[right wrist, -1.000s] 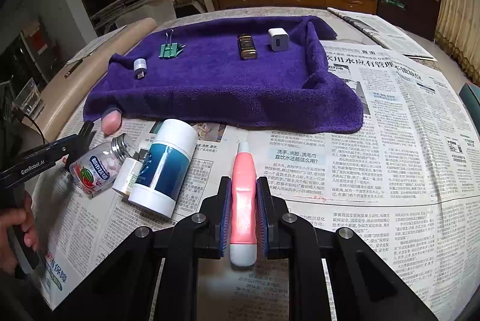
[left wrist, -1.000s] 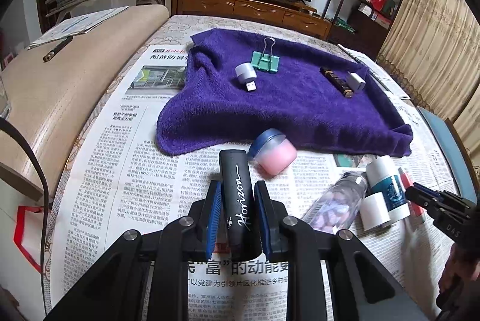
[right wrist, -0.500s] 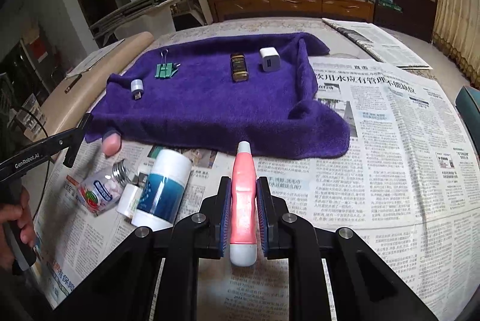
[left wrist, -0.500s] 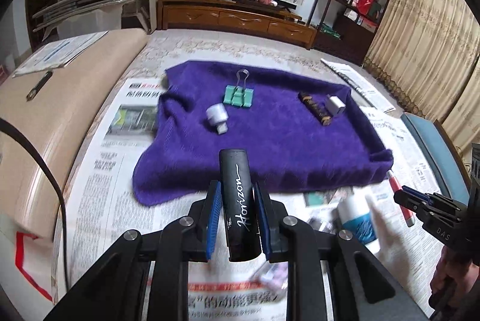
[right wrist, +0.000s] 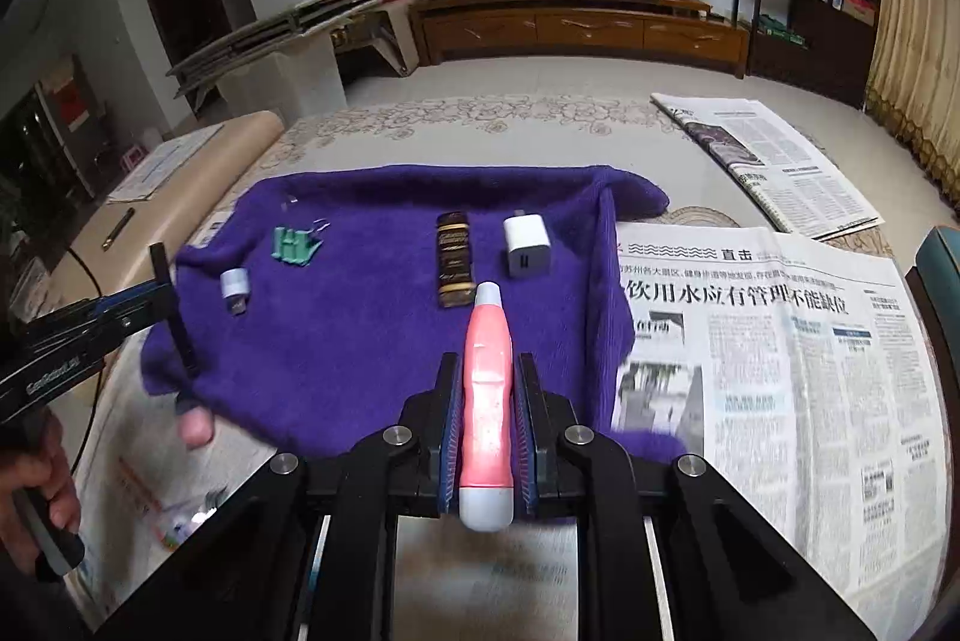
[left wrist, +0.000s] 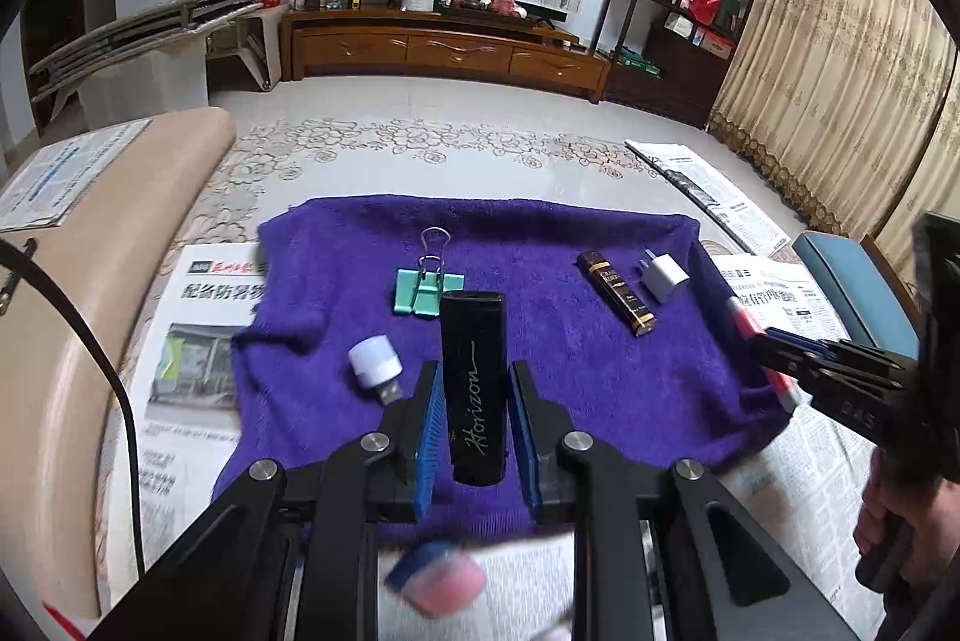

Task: Organize rigid objects
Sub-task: 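Carry the stick and pen onto the towel and open both tools, then grasp the pink lidded jar with the left tool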

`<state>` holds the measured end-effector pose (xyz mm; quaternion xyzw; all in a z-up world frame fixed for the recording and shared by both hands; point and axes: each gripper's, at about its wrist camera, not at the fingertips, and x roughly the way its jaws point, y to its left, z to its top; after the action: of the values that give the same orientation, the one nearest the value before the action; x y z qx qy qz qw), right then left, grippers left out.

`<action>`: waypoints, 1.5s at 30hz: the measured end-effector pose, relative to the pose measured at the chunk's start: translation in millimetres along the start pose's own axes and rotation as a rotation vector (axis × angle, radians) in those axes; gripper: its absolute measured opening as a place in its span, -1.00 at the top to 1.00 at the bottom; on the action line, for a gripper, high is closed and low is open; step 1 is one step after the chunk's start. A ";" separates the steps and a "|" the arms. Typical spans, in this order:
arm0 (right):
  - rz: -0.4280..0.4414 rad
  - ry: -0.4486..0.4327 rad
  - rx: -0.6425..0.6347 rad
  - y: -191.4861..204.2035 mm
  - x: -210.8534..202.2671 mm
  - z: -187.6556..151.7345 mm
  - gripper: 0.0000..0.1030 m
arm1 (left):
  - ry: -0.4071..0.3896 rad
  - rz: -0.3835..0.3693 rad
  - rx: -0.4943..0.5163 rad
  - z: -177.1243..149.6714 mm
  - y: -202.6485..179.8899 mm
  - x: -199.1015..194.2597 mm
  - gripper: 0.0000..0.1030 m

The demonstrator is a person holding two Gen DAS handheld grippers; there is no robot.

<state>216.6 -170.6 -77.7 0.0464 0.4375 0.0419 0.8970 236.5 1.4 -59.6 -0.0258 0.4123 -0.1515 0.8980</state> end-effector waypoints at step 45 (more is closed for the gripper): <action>-0.017 0.100 -0.125 -5.0 43.8 16.5 -0.22 | 0.086 0.092 0.107 -1.8 -9.3 23.3 -0.55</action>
<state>256.7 -171.2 -102.4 -0.0155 0.4787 0.0637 0.8755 247.2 -14.2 -76.2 0.0476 0.4427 -0.1327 0.8855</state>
